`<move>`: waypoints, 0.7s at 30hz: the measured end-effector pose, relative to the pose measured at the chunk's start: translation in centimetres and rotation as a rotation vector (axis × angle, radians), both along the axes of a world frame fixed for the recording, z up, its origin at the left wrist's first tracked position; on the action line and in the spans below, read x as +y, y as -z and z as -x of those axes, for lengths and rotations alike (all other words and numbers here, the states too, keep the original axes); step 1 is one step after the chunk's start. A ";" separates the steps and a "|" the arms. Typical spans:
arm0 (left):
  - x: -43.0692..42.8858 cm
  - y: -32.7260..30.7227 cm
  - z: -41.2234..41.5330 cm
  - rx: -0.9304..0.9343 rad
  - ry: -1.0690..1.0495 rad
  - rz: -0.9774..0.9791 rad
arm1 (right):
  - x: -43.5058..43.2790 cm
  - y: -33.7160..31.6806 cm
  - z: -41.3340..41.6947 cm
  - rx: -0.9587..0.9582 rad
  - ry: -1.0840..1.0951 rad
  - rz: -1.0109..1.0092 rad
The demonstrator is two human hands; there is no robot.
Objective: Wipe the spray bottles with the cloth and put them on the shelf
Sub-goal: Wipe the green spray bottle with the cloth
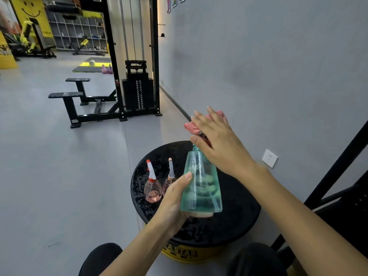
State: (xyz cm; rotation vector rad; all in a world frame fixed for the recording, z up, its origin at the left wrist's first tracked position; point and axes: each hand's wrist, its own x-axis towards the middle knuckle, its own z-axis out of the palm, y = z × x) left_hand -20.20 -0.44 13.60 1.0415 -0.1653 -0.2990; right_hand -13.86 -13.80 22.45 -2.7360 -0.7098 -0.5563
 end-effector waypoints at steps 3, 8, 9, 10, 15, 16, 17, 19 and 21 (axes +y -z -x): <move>-0.1 0.0 0.2 -0.004 0.003 0.018 | 0.3 0.3 0.7 -0.004 -0.043 -0.001; -0.5 0.3 0.7 -0.016 0.037 0.004 | -0.2 -0.7 -0.9 0.018 0.056 -0.014; -0.5 0.4 0.8 -0.021 0.046 0.002 | -0.4 -0.9 -1.3 0.018 0.085 -0.036; -0.5 0.5 0.9 -0.027 0.050 0.002 | -0.5 -0.9 -1.4 0.018 0.099 -0.053; -0.1 0.5 0.6 -0.012 0.033 0.042 | -0.2 0.2 -0.1 -0.031 -0.034 -0.013; 0.0 0.5 0.6 0.005 0.033 0.042 | -0.3 0.5 0.1 -0.044 -0.057 -0.015; 0.0 0.6 0.6 0.015 0.035 0.044 | -0.5 0.7 0.1 -0.048 -0.064 -0.028; -0.1 0.7 0.7 0.022 0.038 0.041 | -0.7 1.0 -0.4 -0.045 -0.048 -0.084; -0.4 0.7 0.7 0.019 0.054 0.036 | -0.9 0.9 -1.0 -0.075 -0.010 -0.166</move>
